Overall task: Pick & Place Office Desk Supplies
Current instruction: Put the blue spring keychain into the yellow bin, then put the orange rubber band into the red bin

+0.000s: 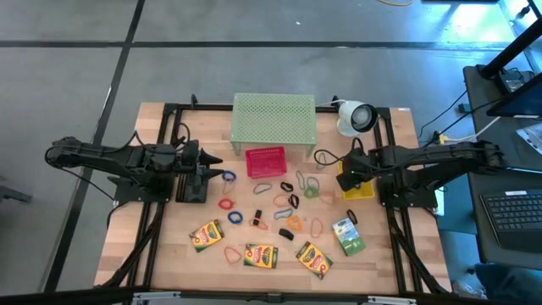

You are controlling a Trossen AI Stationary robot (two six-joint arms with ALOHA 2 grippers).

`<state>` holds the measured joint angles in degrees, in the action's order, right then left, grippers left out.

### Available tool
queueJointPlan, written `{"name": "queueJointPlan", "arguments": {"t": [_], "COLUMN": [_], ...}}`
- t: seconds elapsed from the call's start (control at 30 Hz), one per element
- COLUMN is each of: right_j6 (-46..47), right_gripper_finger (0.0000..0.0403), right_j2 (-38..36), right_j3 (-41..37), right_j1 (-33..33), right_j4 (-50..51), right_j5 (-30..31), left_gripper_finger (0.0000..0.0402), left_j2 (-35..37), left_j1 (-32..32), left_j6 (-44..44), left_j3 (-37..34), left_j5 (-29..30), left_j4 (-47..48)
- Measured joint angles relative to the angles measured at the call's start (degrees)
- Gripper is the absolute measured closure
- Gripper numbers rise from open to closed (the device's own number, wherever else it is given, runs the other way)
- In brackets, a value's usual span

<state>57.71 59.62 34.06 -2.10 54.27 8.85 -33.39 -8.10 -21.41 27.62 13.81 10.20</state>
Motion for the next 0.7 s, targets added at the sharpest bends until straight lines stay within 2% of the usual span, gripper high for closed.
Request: {"name": "queueJointPlan", "arguments": {"t": [0.07,0.47,0.7], "right_j6": [-0.59,-4.52,-3.67], "right_gripper_finger": [0.0383,0.0288,0.0204], "right_j2": [0.35,1.26,1.26], "right_j3": [0.00,0.00,0.00], "right_j1": [-0.35,-1.10,-1.10], "right_j4": [0.11,0.19,0.19], "right_j5": [-0.70,-2.72,-3.34], "left_gripper_finger": [0.0210,0.0210,0.0210], "left_j2": [0.00,0.00,0.00], "left_j1": [0.02,0.01,0.02], "left_j6": [0.00,0.40,0.67], "left_j3": [0.00,0.00,0.00], "left_j5": [0.14,0.16,0.16], "left_j4": [0.02,0.04,0.08]}}
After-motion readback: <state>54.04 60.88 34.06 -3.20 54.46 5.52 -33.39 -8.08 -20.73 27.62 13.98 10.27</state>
